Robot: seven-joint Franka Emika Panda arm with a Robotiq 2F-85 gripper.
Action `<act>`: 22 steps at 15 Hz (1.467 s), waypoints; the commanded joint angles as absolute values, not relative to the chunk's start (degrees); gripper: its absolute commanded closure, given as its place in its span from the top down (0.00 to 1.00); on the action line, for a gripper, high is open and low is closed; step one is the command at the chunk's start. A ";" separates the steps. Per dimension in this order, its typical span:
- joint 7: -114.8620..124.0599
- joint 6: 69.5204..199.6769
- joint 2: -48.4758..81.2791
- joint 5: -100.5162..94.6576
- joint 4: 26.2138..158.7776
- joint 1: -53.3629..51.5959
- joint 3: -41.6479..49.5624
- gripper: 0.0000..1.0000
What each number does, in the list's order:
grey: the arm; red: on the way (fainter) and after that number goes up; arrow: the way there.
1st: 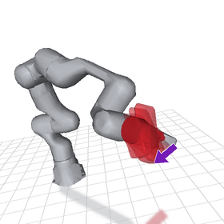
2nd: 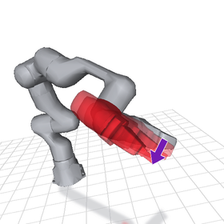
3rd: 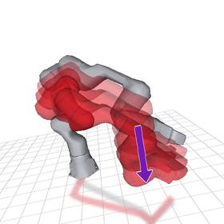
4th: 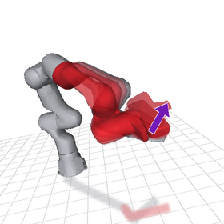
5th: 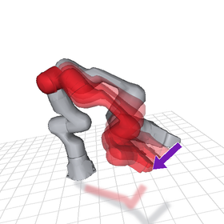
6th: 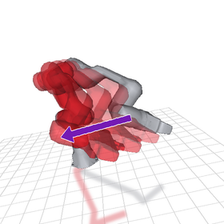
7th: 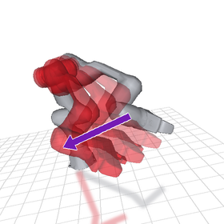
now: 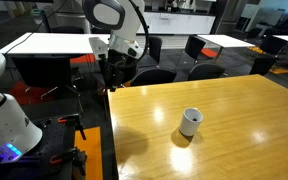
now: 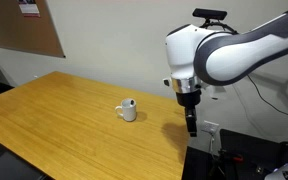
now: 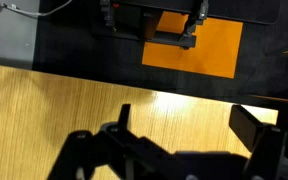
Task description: Take the marker out of the white cup and place it on the table
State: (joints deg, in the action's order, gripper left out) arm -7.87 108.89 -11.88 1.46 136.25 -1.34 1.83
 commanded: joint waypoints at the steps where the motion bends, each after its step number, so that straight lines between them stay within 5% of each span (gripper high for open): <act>1: -7.91 108.82 -11.86 1.52 136.19 -1.01 1.50 1.00; 7: -8.97 110.90 -12.41 0.36 136.86 -1.04 1.41 1.00; 22: -12.91 143.14 -3.64 -19.16 134.60 3.72 4.35 1.00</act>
